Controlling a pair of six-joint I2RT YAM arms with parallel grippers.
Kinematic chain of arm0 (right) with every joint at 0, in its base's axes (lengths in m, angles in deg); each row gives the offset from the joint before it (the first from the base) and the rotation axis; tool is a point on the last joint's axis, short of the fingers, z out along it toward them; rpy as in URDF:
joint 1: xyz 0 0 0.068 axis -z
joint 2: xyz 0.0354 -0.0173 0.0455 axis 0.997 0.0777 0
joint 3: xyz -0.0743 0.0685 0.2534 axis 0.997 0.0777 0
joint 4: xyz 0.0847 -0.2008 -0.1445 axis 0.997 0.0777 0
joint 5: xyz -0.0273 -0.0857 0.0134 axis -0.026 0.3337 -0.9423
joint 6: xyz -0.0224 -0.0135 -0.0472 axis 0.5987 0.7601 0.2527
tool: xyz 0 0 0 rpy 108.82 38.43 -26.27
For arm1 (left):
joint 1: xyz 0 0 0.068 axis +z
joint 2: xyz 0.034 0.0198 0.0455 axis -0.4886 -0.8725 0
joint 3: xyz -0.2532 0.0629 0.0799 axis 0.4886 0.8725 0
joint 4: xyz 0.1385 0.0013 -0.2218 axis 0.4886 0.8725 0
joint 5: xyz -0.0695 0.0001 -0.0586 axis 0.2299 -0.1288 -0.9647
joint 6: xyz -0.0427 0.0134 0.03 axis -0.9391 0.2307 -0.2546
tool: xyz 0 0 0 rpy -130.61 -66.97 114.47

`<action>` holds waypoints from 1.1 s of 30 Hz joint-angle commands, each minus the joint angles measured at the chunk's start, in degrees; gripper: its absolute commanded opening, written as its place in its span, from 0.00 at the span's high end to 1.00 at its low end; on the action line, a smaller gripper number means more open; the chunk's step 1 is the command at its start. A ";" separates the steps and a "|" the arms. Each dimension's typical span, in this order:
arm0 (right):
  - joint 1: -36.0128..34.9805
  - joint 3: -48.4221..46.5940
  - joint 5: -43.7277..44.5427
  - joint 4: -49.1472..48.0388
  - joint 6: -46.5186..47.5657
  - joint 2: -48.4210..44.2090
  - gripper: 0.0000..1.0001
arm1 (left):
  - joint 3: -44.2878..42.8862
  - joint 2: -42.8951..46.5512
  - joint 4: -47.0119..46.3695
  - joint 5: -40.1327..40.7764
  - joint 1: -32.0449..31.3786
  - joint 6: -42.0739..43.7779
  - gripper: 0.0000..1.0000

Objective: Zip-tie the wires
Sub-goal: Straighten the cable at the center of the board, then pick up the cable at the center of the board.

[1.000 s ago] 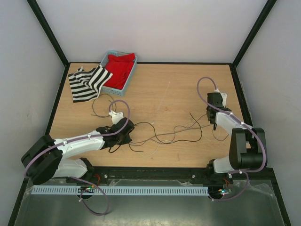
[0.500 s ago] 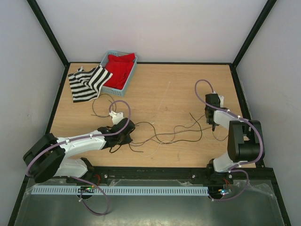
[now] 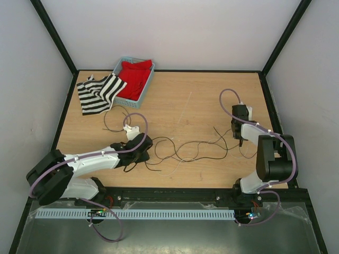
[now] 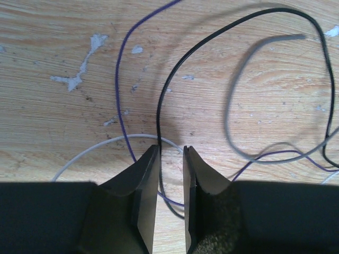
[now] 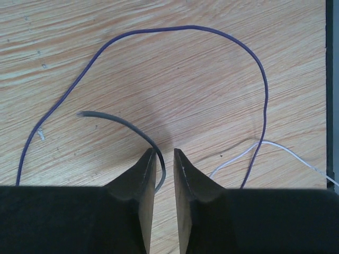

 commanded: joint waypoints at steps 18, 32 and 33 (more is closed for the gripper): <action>0.17 -4.88 -8.45 4.35 0.03 -9.02 0.28 | -9.62 12.97 8.34 5.03 0.94 13.44 0.35; 0.15 -5.00 -13.19 5.37 0.94 -22.51 0.01 | -22.46 9.02 13.38 -20.05 33.40 30.92 0.14; 0.16 -4.72 -13.71 5.34 0.79 -23.29 0.01 | -22.84 7.51 13.35 -19.13 34.71 31.76 0.14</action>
